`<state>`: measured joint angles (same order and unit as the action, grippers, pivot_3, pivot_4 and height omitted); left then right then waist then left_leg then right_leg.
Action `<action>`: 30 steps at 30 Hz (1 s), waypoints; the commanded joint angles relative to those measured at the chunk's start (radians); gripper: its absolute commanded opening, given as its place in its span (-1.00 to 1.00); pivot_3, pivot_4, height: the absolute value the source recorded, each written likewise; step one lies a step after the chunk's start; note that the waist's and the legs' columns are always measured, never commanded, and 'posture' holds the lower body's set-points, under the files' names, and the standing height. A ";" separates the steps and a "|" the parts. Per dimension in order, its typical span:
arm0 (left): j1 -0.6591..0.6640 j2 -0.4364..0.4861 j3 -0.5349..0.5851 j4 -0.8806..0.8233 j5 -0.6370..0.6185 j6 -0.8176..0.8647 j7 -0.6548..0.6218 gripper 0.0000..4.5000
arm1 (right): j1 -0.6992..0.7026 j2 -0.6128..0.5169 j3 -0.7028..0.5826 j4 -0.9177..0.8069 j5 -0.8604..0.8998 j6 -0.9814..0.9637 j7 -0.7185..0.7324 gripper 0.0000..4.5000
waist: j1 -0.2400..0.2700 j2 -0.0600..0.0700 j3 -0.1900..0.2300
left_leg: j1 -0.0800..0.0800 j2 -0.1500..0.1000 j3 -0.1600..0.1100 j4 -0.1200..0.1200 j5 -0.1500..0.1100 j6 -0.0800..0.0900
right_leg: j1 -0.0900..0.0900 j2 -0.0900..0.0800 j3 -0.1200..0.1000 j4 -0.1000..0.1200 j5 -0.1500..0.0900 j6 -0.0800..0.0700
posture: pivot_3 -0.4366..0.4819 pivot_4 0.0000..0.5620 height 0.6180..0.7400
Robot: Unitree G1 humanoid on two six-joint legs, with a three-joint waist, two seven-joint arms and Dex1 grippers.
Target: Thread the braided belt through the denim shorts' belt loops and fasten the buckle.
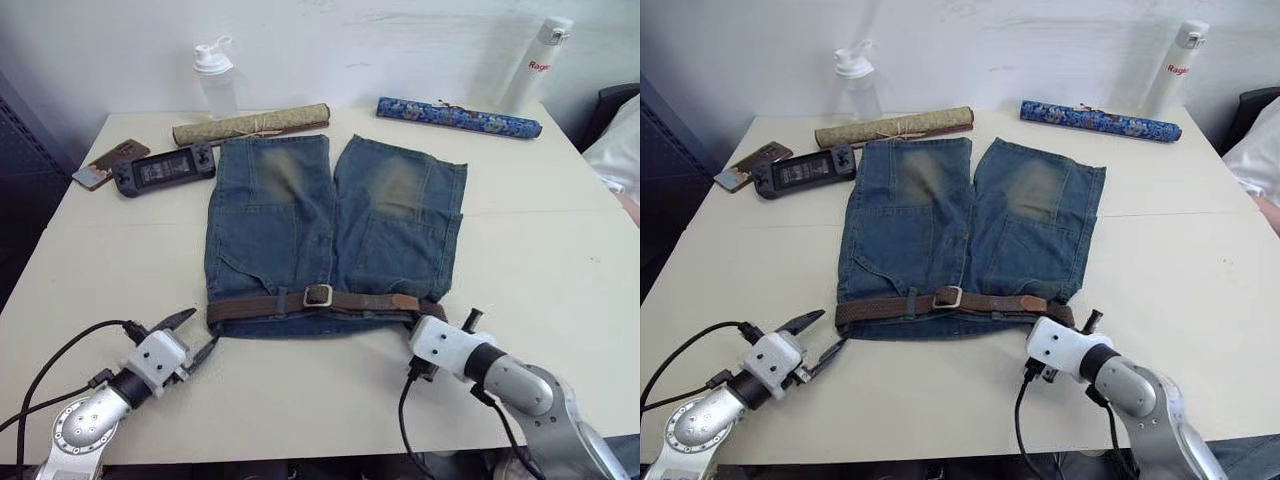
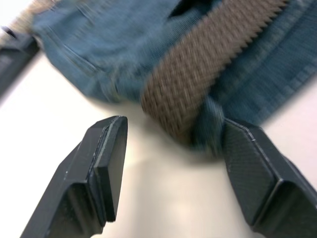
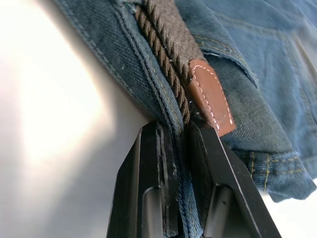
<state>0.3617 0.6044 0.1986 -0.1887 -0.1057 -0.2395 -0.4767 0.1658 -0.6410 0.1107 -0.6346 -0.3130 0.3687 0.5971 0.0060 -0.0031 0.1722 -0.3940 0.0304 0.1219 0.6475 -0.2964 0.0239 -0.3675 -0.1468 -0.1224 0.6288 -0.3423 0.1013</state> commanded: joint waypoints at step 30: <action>-0.322 0.185 0.177 -0.275 -0.691 0.727 -0.273 0.46 | -0.283 -0.151 -0.706 0.083 0.921 0.464 0.287 0.97 | -0.005 -0.005 0.009 | -0.012 0.001 -0.004 -0.002 0.010 0.001 | -0.006 0.006 -0.006 -0.001 0.003 -0.001 | -0.05 -0.47 0.63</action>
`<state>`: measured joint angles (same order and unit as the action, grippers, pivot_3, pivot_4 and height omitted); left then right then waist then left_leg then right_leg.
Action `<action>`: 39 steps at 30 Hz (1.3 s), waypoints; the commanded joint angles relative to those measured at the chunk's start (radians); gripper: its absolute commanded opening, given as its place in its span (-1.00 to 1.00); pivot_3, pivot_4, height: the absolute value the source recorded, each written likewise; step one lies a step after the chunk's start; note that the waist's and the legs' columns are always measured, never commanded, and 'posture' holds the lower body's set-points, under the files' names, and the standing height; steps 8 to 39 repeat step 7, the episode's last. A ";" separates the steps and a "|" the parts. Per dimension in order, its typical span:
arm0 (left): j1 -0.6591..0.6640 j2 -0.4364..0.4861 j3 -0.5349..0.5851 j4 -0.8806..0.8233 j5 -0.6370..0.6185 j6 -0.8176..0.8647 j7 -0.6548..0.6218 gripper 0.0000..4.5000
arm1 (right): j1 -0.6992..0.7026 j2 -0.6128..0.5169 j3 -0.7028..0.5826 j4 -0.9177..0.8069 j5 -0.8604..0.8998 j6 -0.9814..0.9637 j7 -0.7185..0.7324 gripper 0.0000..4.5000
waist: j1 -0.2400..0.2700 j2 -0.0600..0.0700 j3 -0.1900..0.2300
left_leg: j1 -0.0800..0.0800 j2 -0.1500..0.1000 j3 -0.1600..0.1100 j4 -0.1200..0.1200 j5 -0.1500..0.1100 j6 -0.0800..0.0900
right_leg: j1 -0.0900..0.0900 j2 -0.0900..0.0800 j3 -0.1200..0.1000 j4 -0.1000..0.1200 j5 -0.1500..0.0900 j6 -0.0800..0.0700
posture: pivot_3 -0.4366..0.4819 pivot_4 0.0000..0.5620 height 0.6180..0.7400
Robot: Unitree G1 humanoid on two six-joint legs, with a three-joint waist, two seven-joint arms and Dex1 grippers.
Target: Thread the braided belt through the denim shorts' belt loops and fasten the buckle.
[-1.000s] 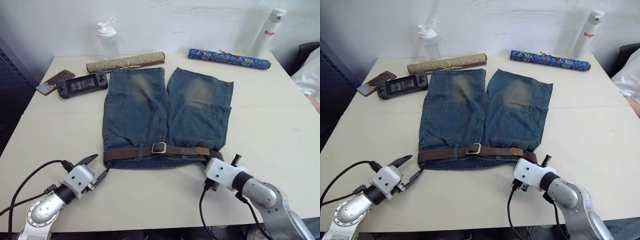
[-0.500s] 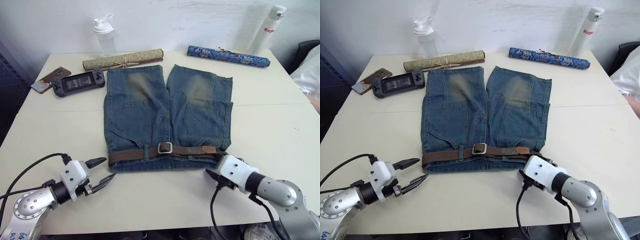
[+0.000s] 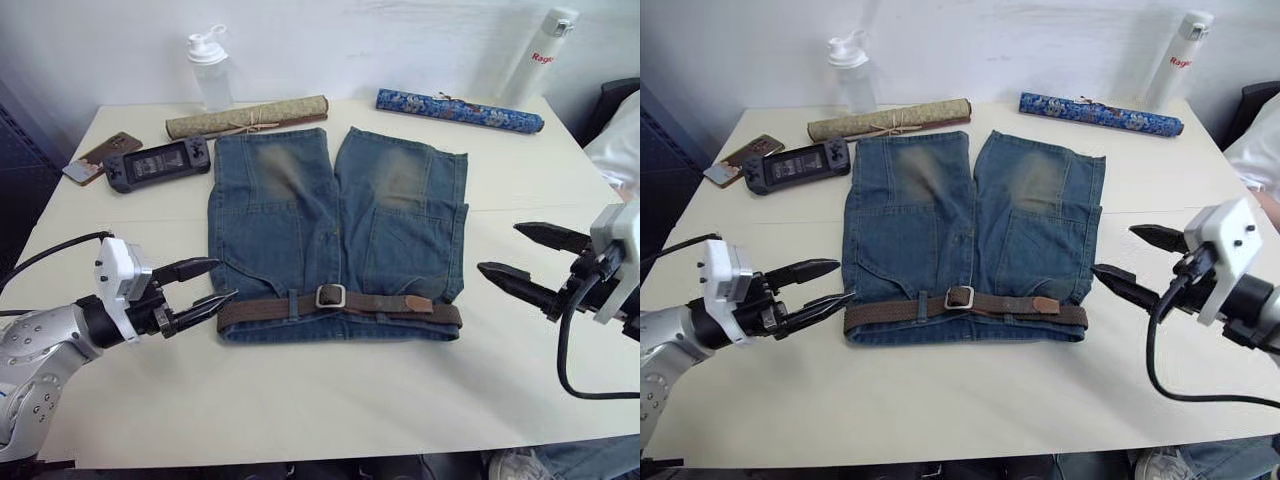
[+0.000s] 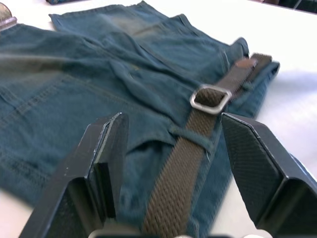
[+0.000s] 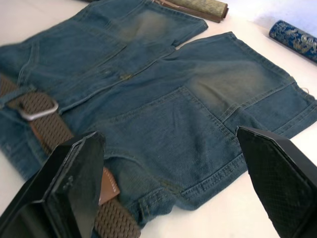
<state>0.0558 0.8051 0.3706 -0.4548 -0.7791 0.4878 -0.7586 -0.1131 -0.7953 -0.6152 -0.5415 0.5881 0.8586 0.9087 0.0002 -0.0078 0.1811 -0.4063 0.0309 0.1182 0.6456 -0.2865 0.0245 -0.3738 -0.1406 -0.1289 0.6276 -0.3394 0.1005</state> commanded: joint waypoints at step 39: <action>-0.030 -0.053 -0.014 0.039 0.021 -0.023 -0.030 0.46 | 0.007 0.021 0.072 -0.011 0.038 -0.052 -0.083 0.97 | 0.000 0.000 0.000 | 0.000 -0.001 0.004 0.004 0.000 0.003 | 0.000 0.006 0.000 -0.002 0.001 0.003 | -0.05 -0.47 0.63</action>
